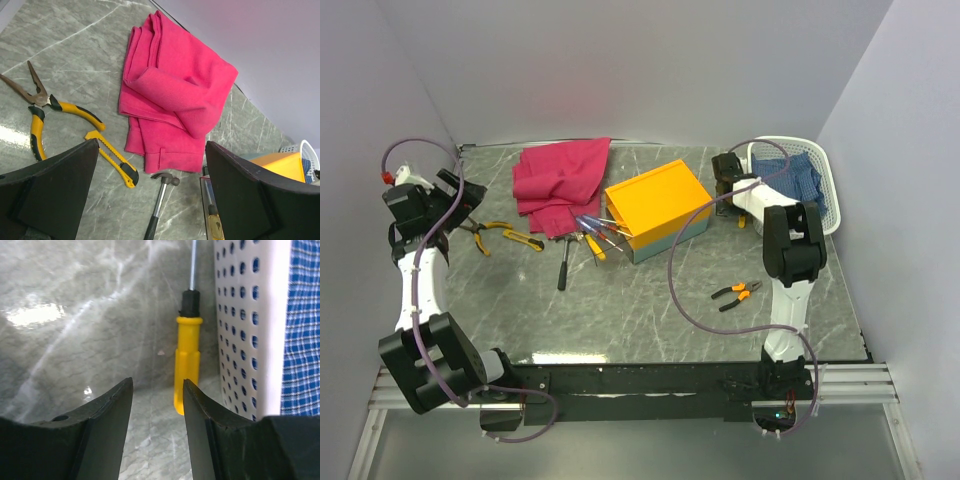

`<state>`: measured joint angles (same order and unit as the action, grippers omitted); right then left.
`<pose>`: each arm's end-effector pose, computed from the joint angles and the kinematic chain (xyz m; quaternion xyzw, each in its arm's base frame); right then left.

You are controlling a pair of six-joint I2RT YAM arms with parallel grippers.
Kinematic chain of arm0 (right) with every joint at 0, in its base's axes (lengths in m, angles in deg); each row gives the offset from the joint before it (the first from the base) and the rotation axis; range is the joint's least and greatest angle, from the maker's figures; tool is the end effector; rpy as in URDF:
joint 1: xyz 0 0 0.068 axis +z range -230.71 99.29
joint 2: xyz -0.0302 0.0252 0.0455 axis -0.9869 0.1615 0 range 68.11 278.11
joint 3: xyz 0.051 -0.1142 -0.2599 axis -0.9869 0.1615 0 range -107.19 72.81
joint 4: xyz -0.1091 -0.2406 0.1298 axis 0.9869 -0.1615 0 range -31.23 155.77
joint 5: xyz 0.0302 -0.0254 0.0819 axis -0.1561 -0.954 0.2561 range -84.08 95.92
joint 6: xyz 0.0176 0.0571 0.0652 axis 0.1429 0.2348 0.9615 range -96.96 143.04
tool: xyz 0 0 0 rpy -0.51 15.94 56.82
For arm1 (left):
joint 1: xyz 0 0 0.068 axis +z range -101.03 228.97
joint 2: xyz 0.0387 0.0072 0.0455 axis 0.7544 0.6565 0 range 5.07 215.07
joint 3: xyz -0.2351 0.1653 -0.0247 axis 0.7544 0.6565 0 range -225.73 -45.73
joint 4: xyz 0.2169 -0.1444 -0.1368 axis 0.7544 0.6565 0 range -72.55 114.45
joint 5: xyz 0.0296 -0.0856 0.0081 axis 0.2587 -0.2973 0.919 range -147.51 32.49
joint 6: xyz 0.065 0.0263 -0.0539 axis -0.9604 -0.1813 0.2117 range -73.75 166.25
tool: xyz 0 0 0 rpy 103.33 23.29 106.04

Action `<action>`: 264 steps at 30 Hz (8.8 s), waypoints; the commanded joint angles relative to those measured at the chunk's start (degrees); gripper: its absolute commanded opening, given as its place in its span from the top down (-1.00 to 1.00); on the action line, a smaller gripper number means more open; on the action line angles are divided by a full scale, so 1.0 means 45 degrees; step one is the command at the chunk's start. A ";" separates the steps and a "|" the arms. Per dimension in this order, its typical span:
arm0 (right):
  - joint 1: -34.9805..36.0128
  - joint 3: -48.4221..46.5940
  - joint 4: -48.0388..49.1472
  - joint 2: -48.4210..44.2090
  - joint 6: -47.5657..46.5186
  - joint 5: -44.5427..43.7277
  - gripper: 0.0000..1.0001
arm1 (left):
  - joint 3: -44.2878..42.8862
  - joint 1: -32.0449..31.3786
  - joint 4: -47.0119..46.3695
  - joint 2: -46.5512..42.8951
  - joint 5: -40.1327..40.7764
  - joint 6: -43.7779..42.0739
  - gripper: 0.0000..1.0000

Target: Sort the tools into containers

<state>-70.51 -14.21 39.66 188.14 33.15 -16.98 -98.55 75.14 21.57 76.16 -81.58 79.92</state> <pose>0.5002 0.0589 0.1282 0.0521 0.9447 -0.1423 0.2907 0.3269 0.1250 0.2922 -0.3048 0.7622 -0.2085 0.5317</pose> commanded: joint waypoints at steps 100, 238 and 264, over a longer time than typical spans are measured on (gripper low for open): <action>0.4827 -0.2283 -0.0020 -0.4505 -0.3302 1.0444 0.55 | 0.1952 -0.4739 -0.0817 -0.0214 -0.1408 0.1522 0.98; 0.2500 0.0452 0.0352 -0.2434 -0.4766 0.7959 1.00 | 0.1717 -0.7927 0.2307 0.3676 0.3729 0.0701 -0.65; 0.2539 0.0140 0.0586 -0.3332 -0.4727 0.7354 0.48 | -0.2811 -0.5507 0.5484 0.2596 0.3609 -0.7913 -0.61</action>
<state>-59.82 -15.02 51.24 175.31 11.44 17.53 -106.86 46.49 39.02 81.84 -69.98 50.29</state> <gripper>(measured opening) 0.105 0.829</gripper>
